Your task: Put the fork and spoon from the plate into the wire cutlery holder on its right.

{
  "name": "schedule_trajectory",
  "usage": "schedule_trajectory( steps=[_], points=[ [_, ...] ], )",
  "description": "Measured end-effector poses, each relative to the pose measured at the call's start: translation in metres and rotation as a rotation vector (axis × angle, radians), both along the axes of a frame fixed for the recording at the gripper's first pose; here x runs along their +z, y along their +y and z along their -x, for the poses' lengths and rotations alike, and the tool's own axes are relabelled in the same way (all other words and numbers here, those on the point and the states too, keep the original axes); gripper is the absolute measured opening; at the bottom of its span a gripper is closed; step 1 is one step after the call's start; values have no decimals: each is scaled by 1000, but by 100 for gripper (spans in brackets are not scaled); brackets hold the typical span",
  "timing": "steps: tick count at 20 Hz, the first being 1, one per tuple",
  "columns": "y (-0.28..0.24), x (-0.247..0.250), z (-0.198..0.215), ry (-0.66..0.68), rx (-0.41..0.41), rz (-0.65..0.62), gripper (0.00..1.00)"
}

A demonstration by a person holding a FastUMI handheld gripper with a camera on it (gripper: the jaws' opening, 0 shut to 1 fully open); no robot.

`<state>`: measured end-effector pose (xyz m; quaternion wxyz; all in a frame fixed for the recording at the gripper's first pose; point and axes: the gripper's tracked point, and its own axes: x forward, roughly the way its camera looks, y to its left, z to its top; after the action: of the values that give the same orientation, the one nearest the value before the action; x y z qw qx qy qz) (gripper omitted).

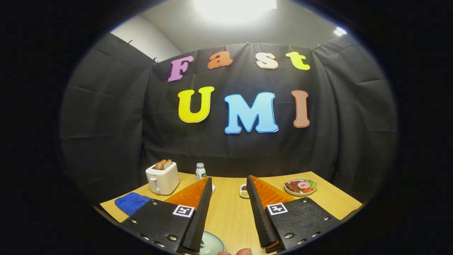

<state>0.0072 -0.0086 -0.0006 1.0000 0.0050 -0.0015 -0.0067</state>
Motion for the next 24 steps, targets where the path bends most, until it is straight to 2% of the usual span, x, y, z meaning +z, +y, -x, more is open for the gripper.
schedule_trajectory(
  steps=[7, 10, 16, 24],
  points=[
    [-1, -7, -2, 16, 14, -2, 60],
    [2, -24, -4, 74, 27, -5, 60],
    [19, -110, 2, 433, 98, 56, 60],
    [67, -203, 37, 811, 259, 48, 61]
  ],
)
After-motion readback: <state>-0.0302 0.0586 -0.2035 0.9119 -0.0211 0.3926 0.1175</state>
